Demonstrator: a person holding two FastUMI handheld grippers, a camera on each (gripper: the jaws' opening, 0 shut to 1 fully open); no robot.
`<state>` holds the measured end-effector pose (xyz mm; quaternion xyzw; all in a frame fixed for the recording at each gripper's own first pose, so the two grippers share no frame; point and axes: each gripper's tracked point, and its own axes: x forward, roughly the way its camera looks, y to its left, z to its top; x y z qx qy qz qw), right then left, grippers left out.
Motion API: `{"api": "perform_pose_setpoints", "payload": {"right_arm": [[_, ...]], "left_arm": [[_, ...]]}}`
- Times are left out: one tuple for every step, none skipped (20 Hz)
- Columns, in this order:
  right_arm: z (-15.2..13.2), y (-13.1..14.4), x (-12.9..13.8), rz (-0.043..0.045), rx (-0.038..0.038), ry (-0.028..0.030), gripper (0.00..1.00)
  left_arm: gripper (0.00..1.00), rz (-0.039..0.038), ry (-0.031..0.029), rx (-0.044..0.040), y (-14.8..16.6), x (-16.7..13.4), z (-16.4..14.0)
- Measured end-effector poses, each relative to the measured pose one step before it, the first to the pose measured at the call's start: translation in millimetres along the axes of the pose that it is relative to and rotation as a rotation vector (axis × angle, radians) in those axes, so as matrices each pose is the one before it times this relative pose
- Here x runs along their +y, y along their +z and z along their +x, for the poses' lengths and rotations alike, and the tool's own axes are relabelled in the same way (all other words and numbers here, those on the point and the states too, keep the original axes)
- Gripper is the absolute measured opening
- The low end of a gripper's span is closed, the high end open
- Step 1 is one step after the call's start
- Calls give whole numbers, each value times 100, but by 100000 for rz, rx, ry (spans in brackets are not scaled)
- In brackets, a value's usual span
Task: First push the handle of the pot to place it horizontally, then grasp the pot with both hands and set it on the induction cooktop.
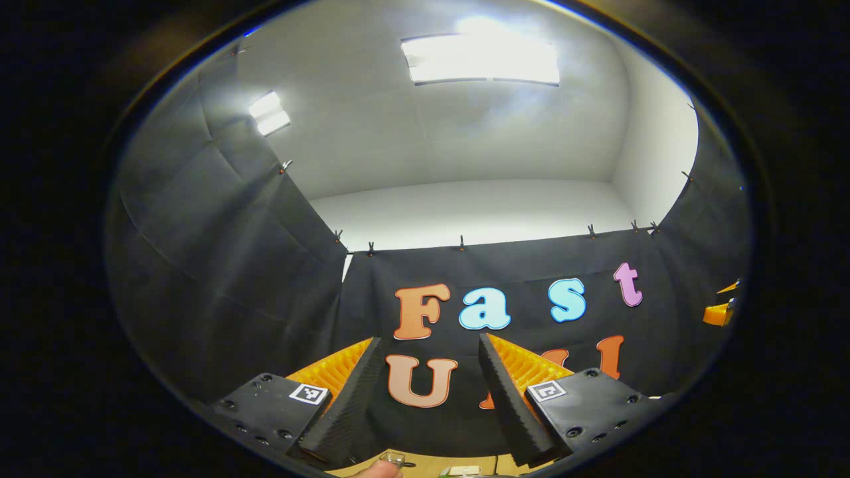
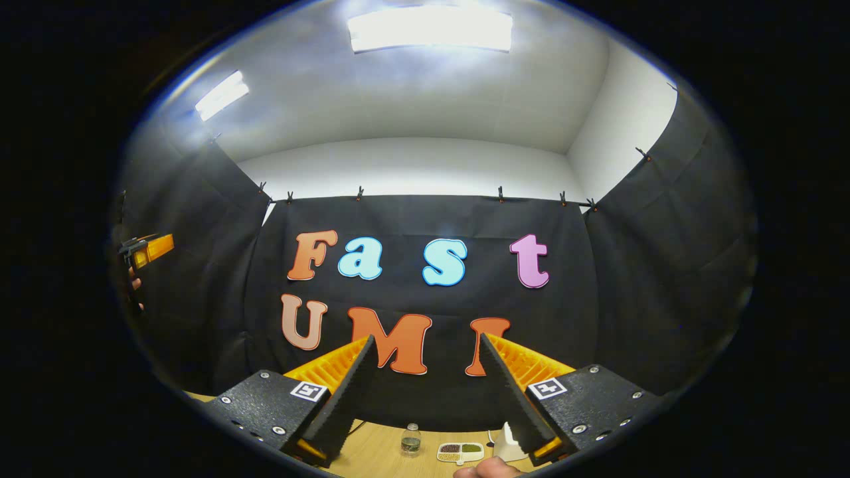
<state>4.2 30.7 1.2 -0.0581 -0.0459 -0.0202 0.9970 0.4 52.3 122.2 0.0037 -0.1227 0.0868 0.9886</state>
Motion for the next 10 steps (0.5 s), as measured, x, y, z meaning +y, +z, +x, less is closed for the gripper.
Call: {"api": "perform_pose_setpoints", "payload": {"right_arm": [[-383, 377, 371, 136, -919, 1184, 97], [-462, 426, -43, 62, -808, 828, 94], [-477, 359, 243, -239, -757, 633, 97], [-396, 381, 72, -338, -1047, 482, 94], [-240, 324, 155, -261, -449, -63, 94], [307, -399, -214, -104, -307, 159, 94], [38, 118, 164, -434, -200, 283, 94], [112, -42, -262, -164, -491, -423, 94], [-76, 267, -148, 22, -508, -976, 94], [336, 180, -485, 303, -555, -1123, 94]], "left_arm": [[96, 1017, 552, -327, 105, 124, -53], [96, 522, 27, -99, 216, 78, -88], [96, 313, -454, -364, 176, -114, -45], [90, 192, 584, -989, 393, 205, -12], [96, 638, 967, -992, 350, 333, 0], [96, -239, 374, -1183, 365, 132, -75], [96, -918, -447, -537, 224, -360, 151], [94, -910, -1134, -173, 182, -329, 17], [94, -534, -482, 8, 91, -140, 151], [94, -765, 412, -329, 135, 57, 86]]}}
